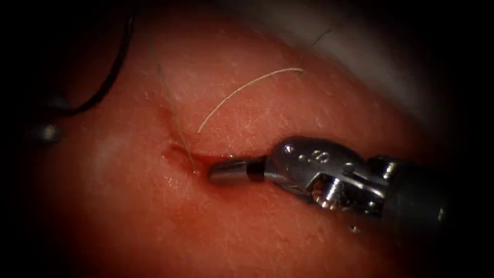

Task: Wound Closure

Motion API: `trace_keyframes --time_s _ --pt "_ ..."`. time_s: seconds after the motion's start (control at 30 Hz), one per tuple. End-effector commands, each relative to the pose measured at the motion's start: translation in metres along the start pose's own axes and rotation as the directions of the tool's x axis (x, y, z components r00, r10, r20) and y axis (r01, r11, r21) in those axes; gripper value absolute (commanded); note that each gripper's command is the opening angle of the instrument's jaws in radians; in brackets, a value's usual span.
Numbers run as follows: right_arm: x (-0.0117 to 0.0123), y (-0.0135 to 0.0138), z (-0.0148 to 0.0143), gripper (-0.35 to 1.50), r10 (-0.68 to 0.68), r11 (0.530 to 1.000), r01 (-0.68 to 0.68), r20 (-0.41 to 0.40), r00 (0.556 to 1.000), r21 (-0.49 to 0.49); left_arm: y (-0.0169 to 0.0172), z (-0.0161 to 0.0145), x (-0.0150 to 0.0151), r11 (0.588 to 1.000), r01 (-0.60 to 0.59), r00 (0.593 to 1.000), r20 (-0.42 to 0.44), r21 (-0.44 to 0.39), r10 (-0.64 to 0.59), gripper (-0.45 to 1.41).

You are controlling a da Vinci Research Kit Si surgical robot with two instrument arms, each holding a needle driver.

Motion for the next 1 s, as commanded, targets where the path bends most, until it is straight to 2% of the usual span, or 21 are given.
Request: trace_keyframes --time_s 0.03,0.07,0.13,0.17,0.23,0.3,0.47,0.6,0.73,0.77,1.0 --pt "0.0011 0.0002 0.0002 0.71 0.008 1.0 -0.009 -0.012 1.0 -0.006 0.0001 0.0006 -0.0005 1.0 0.0 1.0 0.004 0.005 0.0 -0.35" --pt "0.0023 0.0001 -0.0004 0.93 0.022 0.999 -0.023 -0.04 0.999 -0.023 0.0001 0.0007 -0.0007 1.0 -0.005 1.0 0.006 0.007 0.005 -0.35" --pt "0.0036 -0.0002 -0.0011 0.98 0.04 0.998 -0.042 -0.068 0.997 -0.038 0.0002 0.0008 -0.0008 1.0 -0.005 1.0 0.004 0.002 0.005 -0.35" --pt "0.0041 -0.0003 -0.0013 0.89 0.046 0.998 -0.05 -0.075 0.996 -0.042 0.0002 0.0008 -0.0009 1.0 -0.006 1.0 0.005 0.003 0.006 -0.35" --pt "0.0048 -0.0014 -0.0013 0.59 0.06 0.997 -0.064 -0.077 0.995 -0.043 0.0003 0.0009 -0.0009 1.0 -0.012 1.0 0.0 -0.01 0.012 -0.35" --pt "0.0047 -0.0019 -0.0007 0.58 0.066 0.998 -0.066 -0.065 0.996 -0.001 0.0004 0.0009 -0.001 1.0 -0.013 1.0 -0.004 -0.02 0.013 -0.35" --pt "0.0042 -0.0021 0.0009 0.56 0.082 0.997 -0.082 -0.065 0.995 -0.004 0.0007 0.0011 -0.0011 0.999 -0.016 1.0 -0.014 -0.045 0.016 -0.35" --pt "0.0038 -0.0018 0.0014 0.34 0.083 0.996 -0.084 -0.065 0.994 -0.008 0.0009 0.0012 -0.0011 0.998 -0.018 1.0 -0.02 -0.06 0.017 -0.35" --pt "0.0031 -0.0012 0.0016 -0.06 0.076 0.997 -0.077 -0.068 0.995 -0.01 0.0009 0.0012 -0.0011 0.998 -0.018 1.0 -0.02 -0.06 0.017 -0.35" --pt "0.0029 -0.0011 0.0016 -0.33 0.075 0.997 -0.076 -0.068 0.995 -0.011 0.0009 0.0012 -0.0011 0.998 -0.018 1.0 -0.02 -0.06 0.017 -0.35" --pt "0.0031 -0.0016 0.0012 -0.35 0.076 0.997 -0.076 -0.046 0.996 0.001 0.0008 0.0012 -0.0011 0.998 -0.018 0.999 -0.028 -0.057 0.017 -0.35"
